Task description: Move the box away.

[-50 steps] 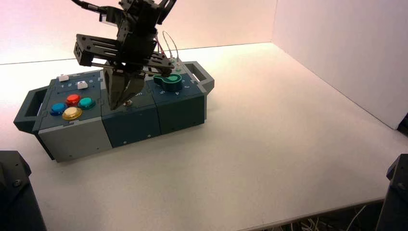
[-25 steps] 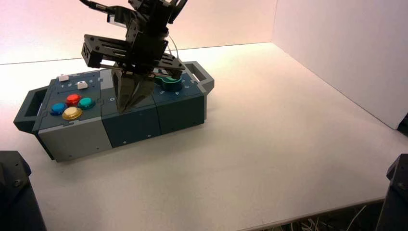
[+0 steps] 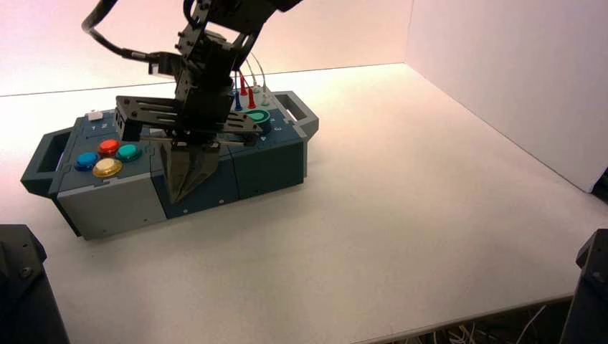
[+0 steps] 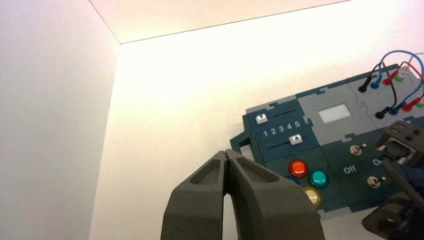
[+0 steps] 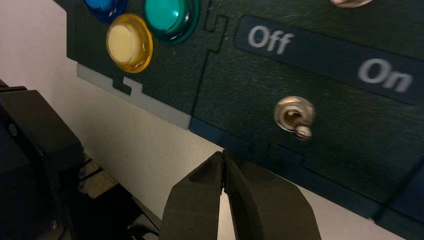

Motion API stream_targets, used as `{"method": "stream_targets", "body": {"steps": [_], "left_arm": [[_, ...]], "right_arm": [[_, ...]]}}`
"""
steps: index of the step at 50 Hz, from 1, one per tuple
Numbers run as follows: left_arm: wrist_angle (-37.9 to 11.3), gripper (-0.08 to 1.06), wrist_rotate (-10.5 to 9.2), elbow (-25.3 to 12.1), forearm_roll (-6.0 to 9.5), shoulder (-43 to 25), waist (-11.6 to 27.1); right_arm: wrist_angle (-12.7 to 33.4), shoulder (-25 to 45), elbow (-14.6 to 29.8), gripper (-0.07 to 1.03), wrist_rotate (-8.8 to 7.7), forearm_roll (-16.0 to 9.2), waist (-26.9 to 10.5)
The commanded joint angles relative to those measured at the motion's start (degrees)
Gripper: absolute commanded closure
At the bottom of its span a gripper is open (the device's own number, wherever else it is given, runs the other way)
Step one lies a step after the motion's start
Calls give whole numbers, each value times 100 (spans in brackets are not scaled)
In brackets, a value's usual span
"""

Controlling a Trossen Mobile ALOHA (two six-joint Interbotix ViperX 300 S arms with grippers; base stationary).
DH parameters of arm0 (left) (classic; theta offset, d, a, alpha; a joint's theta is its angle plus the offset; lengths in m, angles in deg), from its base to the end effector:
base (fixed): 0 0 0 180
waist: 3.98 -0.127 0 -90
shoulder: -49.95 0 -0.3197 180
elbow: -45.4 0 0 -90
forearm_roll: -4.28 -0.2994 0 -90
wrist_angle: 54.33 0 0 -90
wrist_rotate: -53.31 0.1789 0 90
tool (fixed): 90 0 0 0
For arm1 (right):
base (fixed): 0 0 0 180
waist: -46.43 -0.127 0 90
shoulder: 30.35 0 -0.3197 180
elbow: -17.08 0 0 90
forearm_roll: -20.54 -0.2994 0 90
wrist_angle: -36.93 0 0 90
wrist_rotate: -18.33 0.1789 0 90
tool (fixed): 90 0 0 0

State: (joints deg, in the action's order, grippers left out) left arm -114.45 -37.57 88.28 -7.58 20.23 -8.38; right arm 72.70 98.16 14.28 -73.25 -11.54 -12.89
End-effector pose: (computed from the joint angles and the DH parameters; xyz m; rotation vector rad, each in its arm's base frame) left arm 0.1356 0.0424 0.2568 0.1221 0.7478 0.2114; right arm 0.1943 0.4364 0.0171 -0.1485 1.4757 0.8362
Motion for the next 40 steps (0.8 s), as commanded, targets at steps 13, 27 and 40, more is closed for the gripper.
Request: {"method": "stream_targets", "body": {"steps": [13,27,40], "left_arm": [[53,101,-9,-79,-44,-70,35],[53,101,-9,-79,-35,-62,35],[53,101,0,-79,-62,-62,35]], "right_arm": [[9,18,360,98,-62,202,492],[53,105,703,98,-62,325,835],[316,457,1362,98,-70,334,870]]}}
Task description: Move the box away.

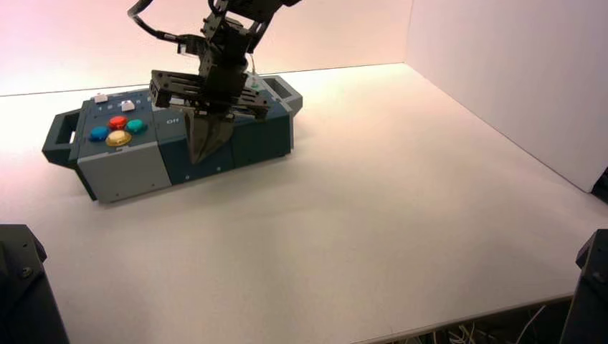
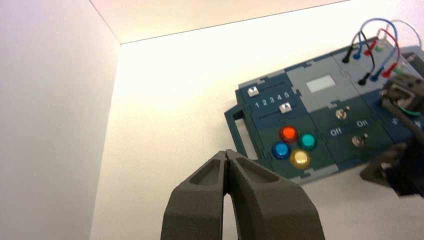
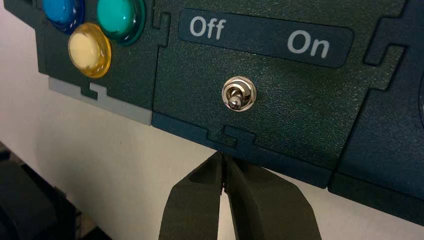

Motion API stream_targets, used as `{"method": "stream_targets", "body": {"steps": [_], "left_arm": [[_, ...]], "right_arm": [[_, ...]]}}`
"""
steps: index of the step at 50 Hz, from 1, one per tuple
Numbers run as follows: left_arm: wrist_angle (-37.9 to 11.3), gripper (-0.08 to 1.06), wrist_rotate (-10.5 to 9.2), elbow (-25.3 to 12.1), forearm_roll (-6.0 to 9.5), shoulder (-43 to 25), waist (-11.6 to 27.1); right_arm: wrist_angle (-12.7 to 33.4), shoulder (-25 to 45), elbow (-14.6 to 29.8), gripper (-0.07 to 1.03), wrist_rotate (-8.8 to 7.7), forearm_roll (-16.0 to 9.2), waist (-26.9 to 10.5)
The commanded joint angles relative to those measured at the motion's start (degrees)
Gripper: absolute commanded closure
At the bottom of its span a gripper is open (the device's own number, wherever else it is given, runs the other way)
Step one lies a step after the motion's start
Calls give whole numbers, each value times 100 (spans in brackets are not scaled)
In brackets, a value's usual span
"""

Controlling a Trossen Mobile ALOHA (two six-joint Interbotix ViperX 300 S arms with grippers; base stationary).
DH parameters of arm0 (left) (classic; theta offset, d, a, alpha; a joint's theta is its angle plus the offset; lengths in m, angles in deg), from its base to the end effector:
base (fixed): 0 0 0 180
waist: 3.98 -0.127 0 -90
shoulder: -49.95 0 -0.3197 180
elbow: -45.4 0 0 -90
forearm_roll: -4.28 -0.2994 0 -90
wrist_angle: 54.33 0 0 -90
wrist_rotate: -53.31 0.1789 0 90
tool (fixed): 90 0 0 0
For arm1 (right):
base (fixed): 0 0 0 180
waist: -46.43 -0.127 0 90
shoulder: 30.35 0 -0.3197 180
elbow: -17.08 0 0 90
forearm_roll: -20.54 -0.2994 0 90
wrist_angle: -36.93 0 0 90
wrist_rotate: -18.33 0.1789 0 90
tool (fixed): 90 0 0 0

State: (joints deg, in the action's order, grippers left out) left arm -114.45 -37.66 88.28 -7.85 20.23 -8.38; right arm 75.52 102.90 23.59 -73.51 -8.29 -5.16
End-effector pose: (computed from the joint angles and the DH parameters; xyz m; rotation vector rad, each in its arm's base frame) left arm 0.1355 0.0431 0.2570 0.1244 0.7476 0.2150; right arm 0.2763 0.4351 0.0188 -0.0995 1.4226 0.7777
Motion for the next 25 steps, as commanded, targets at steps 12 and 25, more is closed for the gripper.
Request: {"method": "stream_targets", "body": {"steps": [12,25], "left_arm": [[53,101,0,-79,-53,-70,26],[70,101,0,-79,-53,-70,35]], "right_arm": [[176,158,712,98,-44,18,97],[167,35,589,98,-44,53,97]]}}
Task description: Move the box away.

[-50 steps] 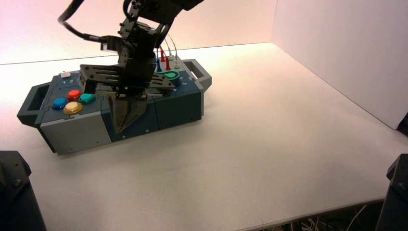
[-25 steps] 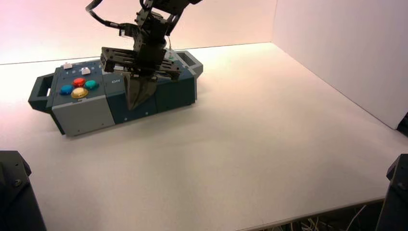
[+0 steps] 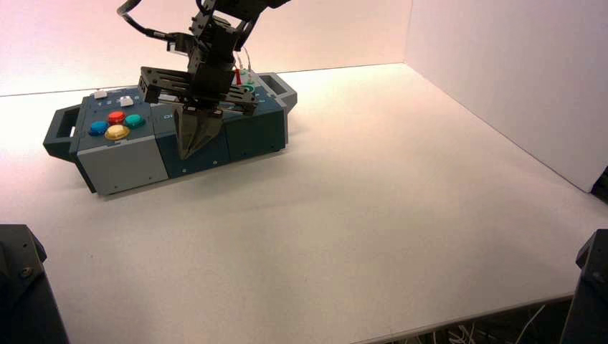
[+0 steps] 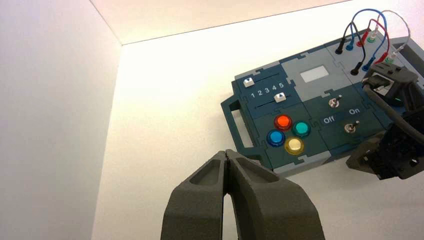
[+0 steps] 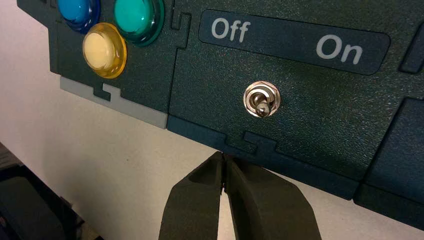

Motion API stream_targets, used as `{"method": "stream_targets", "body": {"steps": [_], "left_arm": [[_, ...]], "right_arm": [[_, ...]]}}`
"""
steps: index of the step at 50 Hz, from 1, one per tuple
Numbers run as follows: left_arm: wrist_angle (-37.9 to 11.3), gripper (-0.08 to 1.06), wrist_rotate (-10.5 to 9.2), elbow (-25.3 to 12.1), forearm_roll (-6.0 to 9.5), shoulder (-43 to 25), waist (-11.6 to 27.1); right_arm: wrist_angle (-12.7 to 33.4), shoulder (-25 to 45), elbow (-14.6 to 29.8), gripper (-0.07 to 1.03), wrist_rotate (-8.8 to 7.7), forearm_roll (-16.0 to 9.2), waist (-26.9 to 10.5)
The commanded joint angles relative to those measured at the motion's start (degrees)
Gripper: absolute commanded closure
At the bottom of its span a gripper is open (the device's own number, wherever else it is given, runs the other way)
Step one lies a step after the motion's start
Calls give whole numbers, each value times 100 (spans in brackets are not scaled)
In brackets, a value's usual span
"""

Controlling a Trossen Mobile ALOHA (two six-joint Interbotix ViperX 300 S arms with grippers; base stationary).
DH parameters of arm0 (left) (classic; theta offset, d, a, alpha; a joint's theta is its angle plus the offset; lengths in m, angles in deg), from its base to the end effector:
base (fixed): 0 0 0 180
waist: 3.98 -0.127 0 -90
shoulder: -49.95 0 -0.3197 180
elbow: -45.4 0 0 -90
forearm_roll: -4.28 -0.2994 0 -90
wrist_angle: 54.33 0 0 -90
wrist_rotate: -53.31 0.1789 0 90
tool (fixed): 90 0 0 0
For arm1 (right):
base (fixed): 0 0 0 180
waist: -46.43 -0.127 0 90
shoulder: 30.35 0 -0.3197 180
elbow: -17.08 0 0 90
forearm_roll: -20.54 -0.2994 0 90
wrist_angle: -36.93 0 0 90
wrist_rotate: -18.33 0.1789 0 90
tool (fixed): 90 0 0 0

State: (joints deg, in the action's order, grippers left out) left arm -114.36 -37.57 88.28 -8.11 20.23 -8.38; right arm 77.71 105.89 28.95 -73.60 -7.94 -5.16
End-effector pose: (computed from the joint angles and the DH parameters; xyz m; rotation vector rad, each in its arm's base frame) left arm 0.1356 0.0438 0.2573 0.1297 0.7462 0.2172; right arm 0.2868 0.4514 0.0178 -0.1067 1.4186 0.8008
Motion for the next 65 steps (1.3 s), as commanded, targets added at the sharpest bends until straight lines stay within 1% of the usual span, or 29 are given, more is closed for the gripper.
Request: {"method": "stream_targets", "body": {"steps": [1,8,10,14,15,16,20,43,49,51,54,65], "left_arm": [[62,101,-9,-79,-26,-70,26],[62,101,-9,-79,-26,-70,35],[62,101,-9,-79,-26,-62,35],[62,101,-9,-79,-26,-70,35],[62,101,-9,-79,-26,-70,35],[62,101,-9,-79,-26,-62,35],[62,101,-9,-79,-26,-62,26],[62,101,-9,-79,-26,-193,35],[62,101,-9,-79,-26,-193,35],[62,101,-9,-79,-26,-202,35],[62,101,-9,-79,-26,-193,35],[62,101,-9,-79,-44,-176,26]], "right_arm": [[-62,-290,35,98,-35,18,97],[-141,-466,-114,98,-35,26,97],[-176,-615,-229,98,-35,53,97],[-193,-686,-281,98,-35,62,97],[-211,-729,-316,98,-35,62,97],[-290,-896,-475,98,-26,79,97],[-360,-1037,-580,98,-35,79,97],[-439,-1617,-888,98,-35,185,88],[-580,-1811,-1002,98,-35,229,70],[-738,-2013,-1143,98,-35,290,62],[-782,-2127,-1248,98,-35,308,62],[-817,-2153,-1318,98,-35,413,62]]}}
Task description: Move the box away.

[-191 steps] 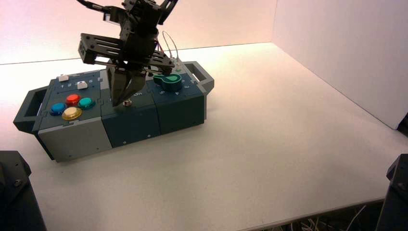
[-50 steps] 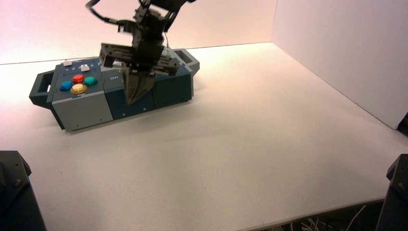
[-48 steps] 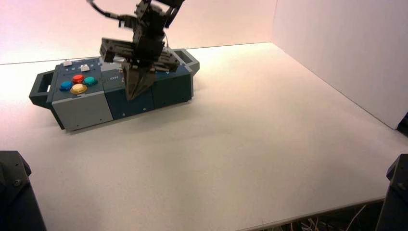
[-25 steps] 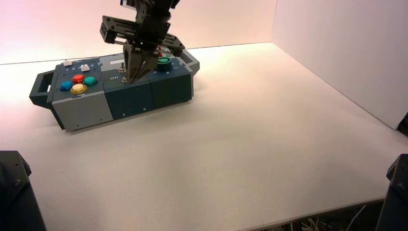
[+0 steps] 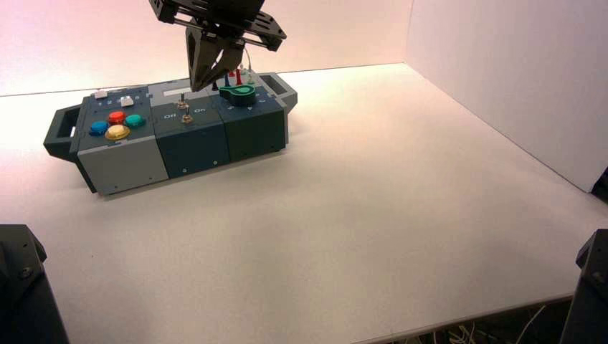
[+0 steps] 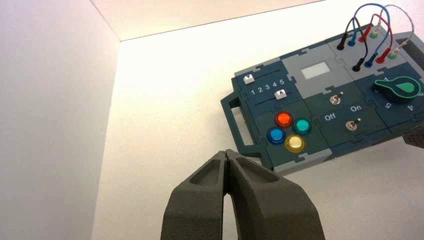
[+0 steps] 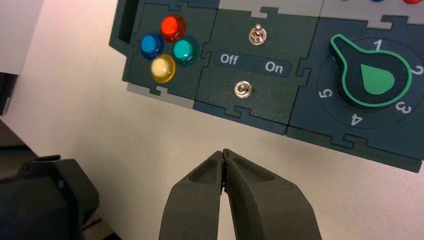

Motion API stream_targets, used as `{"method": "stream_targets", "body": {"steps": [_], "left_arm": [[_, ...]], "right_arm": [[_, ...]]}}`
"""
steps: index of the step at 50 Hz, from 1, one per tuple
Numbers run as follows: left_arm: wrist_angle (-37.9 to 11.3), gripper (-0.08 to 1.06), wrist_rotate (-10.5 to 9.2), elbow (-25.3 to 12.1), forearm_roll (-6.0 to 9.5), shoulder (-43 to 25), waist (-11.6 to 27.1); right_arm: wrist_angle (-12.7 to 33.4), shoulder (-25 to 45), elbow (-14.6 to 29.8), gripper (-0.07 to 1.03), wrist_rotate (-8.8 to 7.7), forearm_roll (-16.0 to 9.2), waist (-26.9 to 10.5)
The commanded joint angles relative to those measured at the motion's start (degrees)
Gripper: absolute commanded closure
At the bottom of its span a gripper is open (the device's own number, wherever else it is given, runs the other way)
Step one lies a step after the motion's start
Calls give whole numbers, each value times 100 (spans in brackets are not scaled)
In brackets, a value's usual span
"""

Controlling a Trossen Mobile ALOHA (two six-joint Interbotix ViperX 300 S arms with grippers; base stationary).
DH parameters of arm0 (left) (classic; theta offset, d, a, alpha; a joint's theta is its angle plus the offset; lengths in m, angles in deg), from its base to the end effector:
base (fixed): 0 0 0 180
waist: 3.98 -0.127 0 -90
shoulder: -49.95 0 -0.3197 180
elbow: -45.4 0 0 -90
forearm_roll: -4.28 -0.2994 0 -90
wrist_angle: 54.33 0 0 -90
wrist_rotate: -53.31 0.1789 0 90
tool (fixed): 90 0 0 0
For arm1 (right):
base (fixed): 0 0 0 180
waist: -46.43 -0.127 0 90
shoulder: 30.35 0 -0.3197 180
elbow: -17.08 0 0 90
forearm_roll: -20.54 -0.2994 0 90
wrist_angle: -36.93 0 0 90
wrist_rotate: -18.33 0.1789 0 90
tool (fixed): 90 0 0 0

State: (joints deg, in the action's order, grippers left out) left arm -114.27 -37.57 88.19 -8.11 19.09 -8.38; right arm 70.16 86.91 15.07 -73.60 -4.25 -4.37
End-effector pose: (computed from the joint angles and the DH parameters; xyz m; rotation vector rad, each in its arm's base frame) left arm 0.1384 0.0440 0.2554 0.1306 0.7630 0.2155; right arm 0.2808 0.4093 0.1140 -0.0791 1.1875 0.8173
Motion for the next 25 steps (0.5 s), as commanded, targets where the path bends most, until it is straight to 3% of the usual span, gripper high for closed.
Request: {"method": "stream_targets", "body": {"steps": [1,11,25], "left_arm": [[53,101,0,-70,-44,-53,26],[62,101,-9,-70,-44,35,35],[62,101,0,-62,-53,70,35]], "right_arm": [[-70,-255,79,98,-35,70,-18],[-378,-431,35,98,-35,229,-18],[-466,-466,88,98,-35,299,-18]]}}
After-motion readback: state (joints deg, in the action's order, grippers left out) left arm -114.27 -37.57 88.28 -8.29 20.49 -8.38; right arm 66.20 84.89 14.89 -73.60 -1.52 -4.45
